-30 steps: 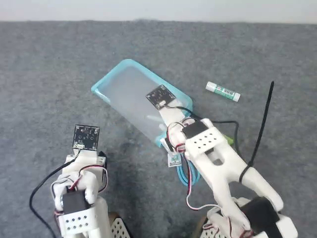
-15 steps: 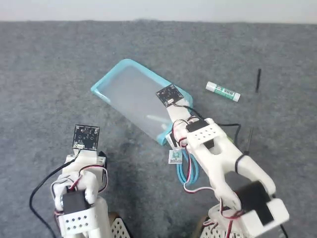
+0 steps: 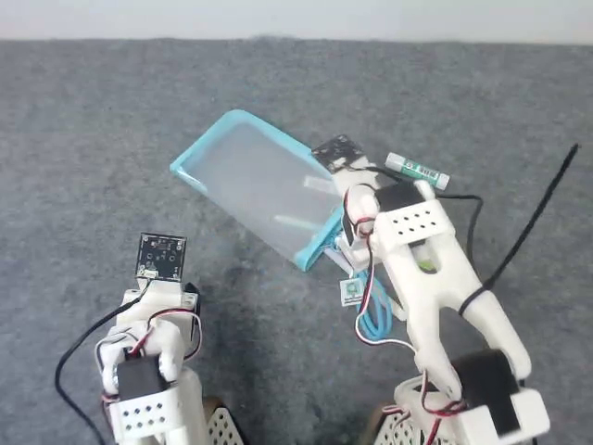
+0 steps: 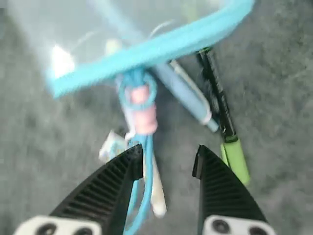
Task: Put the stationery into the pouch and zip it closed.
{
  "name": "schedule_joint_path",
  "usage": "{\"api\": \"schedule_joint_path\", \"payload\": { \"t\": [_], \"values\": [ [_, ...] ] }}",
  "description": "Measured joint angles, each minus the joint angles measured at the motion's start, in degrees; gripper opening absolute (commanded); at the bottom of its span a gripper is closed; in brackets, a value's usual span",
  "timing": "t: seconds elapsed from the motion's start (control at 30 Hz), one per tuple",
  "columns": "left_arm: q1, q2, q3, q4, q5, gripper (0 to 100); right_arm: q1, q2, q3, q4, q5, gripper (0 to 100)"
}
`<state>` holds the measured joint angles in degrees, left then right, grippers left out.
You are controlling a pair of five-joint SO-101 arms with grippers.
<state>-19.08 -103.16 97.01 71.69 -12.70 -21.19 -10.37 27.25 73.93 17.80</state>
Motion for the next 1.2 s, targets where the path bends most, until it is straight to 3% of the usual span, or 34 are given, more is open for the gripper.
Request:
{"api": "schedule_joint_path", "payload": {
  "t": [0.13, 0.5, 1.0, 1.2],
  "values": [
    [0.00, 0.00, 0.00, 0.00, 0.00, 14, 0.35, -0.18, 0.79, 0.97, 0.97, 17.7],
    [0.00, 0.00, 0.00, 0.00, 0.00, 14, -6.24, -0.18, 6.95, -13.98, -3.25, 17.7],
    [0.00, 0.00, 0.00, 0.00, 0.00, 14, -6.15, 7.12, 6.95, -19.16, -3.52, 17.3],
    [0.00, 0.00, 0.00, 0.00, 0.00, 14, -2.37, 7.21, 6.95, -19.78, -3.52, 17.2]
  ]
}}
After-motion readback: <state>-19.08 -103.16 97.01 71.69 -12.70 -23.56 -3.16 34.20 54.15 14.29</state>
